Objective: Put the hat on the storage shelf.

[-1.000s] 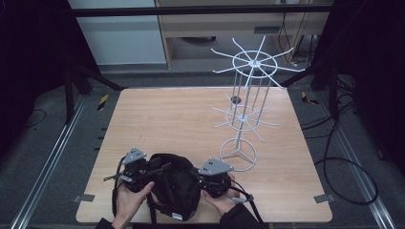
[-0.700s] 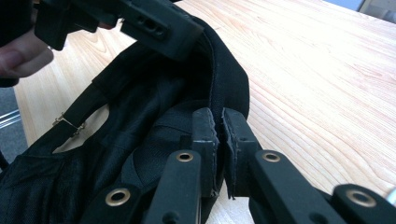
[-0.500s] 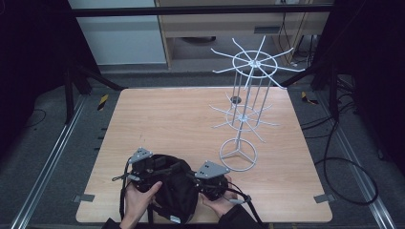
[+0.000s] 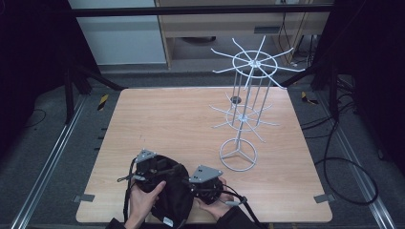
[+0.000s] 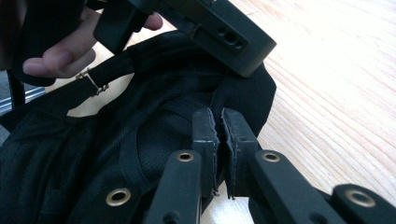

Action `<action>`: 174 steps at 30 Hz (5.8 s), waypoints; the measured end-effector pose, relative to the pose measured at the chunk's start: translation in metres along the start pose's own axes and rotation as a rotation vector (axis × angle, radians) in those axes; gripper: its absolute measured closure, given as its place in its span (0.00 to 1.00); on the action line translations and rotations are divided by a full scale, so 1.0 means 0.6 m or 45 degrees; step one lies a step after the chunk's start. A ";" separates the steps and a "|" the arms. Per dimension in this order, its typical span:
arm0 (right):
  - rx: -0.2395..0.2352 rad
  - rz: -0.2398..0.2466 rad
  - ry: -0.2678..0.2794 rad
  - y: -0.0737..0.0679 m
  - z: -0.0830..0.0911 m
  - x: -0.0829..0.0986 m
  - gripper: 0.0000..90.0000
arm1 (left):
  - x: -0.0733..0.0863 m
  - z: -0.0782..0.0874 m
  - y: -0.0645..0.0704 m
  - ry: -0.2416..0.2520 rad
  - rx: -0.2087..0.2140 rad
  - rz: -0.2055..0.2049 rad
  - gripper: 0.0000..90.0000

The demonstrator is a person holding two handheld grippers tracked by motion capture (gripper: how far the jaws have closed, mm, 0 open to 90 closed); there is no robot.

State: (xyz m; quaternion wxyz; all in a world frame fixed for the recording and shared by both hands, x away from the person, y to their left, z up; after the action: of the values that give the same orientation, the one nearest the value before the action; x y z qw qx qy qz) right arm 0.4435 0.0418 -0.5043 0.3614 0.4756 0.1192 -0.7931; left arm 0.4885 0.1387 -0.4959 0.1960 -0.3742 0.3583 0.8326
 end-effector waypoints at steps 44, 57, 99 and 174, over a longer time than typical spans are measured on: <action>-0.085 -0.204 0.147 0.033 0.049 -0.026 0.53 | -0.069 0.058 0.089 0.189 0.196 -0.207 0.95; -0.214 -0.264 0.156 0.002 0.043 -0.033 0.51 | -0.093 0.055 0.118 0.247 0.229 -0.270 0.95; -0.013 0.022 0.002 0.033 0.036 -0.022 1.00 | -0.083 0.102 0.097 0.250 0.171 -0.356 0.99; -0.025 0.132 -0.116 0.005 -0.011 0.019 1.00 | -0.049 0.115 0.034 0.153 0.142 -0.327 0.85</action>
State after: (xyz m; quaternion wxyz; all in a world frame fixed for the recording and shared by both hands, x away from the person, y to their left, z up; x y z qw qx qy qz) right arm 0.4464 0.0381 -0.5165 0.4117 0.4409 0.0856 -0.7930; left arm 0.4620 0.1746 -0.4325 0.2997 -0.4545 0.3643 0.7556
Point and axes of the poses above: each handheld gripper's, and its own axes: z roughly backward along the jaws, x roughly out of its underside, y roughly to its right, the point moved 9 cm from there along -z, roughly forward along the jaws, and after that the axes turned 15 degrees about x, right-handed, at the moved point
